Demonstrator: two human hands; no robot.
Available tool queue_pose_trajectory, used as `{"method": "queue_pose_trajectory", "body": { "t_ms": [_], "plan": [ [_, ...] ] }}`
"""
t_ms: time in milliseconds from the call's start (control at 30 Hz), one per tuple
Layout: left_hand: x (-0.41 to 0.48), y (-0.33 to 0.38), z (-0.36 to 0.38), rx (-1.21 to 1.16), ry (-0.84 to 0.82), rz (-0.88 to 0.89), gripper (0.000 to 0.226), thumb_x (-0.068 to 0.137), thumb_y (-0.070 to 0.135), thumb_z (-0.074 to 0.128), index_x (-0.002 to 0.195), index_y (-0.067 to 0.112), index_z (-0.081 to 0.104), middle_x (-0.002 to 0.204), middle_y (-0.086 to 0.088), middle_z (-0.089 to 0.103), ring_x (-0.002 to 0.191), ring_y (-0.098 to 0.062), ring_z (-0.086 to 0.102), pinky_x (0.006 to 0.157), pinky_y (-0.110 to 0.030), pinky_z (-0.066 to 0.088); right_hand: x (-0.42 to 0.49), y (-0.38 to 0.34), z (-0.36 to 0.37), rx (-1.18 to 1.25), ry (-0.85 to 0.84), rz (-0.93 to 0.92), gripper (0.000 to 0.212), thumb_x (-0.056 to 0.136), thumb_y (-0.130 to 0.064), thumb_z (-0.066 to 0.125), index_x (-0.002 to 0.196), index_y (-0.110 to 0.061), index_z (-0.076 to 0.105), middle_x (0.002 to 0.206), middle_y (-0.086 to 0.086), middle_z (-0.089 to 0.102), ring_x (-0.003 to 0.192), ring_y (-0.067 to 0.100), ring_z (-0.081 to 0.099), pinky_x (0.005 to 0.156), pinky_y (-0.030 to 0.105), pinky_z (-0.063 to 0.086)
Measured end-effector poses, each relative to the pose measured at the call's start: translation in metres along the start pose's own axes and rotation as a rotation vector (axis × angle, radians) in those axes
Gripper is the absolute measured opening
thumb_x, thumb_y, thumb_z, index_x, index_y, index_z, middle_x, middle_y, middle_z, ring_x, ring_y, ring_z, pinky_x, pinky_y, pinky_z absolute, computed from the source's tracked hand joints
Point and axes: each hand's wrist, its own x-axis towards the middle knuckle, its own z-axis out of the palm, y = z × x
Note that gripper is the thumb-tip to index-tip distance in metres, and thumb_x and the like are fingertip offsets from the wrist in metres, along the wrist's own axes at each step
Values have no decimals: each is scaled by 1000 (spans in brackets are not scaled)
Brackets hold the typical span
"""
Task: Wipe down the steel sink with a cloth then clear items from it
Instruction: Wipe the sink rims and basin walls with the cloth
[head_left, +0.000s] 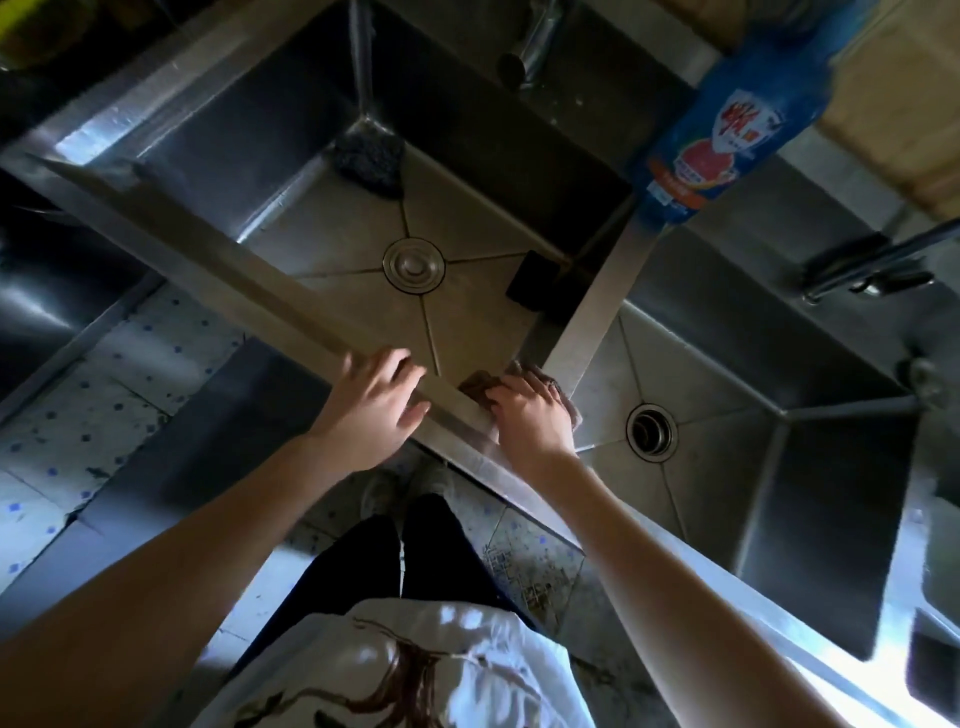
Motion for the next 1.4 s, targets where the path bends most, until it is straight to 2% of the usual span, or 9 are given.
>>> {"method": "queue_pose_trajectory", "body": {
  "t_ms": [133,267,433,567,833,1000,1133,1300,1400],
  "plan": [
    [10,6,2,-51,-55,-20,41,91,39,50,123,14,52,130,-12,47,119,-32,47,103,-53,27,44,20,-26,-264,-412,-179,24,90,-12,55,109,-20,66,109,-3,66,95,20,65,61,26,48],
    [14,7,2,-25,-12,-21,35,92,41,47,115,16,57,116,-5,54,108,-27,51,97,-51,28,88,26,-52,-420,-632,-363,18,91,-15,56,101,-13,71,98,3,71,89,22,65,77,39,58],
    [14,3,7,-18,35,-13,37,91,44,43,111,17,60,111,-3,58,100,-23,56,93,-53,34,149,41,-56,-610,-834,-364,20,88,-5,51,97,-6,68,93,9,69,80,26,66,70,33,57],
    [15,-1,11,-39,74,-2,42,92,47,31,107,19,60,107,0,57,94,-20,57,91,-49,35,203,66,-56,-662,-804,-291,26,82,-1,51,59,-13,50,62,7,54,56,22,55,55,28,45],
    [19,3,11,-72,107,-32,27,92,37,46,102,18,62,102,-2,58,92,-21,56,89,-49,35,241,97,-44,-726,-689,-205,18,92,-12,52,104,-4,62,99,14,65,82,30,61,56,33,43],
    [18,4,11,-81,75,-59,41,92,42,30,104,19,61,106,0,57,95,-20,56,93,-50,33,180,55,-3,-521,-982,-380,26,89,-31,58,96,-7,66,90,4,66,78,24,61,62,28,49],
    [19,5,11,-74,87,-66,39,91,42,33,103,19,63,106,-1,58,94,-21,57,92,-51,35,150,31,20,-361,-1130,-484,19,87,-12,57,97,-4,71,95,15,71,74,18,55,64,28,41],
    [19,3,14,-57,107,-65,38,91,42,34,103,20,62,105,0,57,94,-20,56,91,-49,34,198,66,3,-525,-1020,-403,29,89,-40,60,86,-12,66,91,7,65,80,22,56,72,29,43],
    [19,2,17,-51,98,-57,38,91,43,34,105,20,61,106,0,56,97,-20,55,91,-48,33,239,103,-13,-682,-736,-268,24,95,-25,48,105,-9,63,112,13,65,103,31,60,93,43,44]
  ]
}}
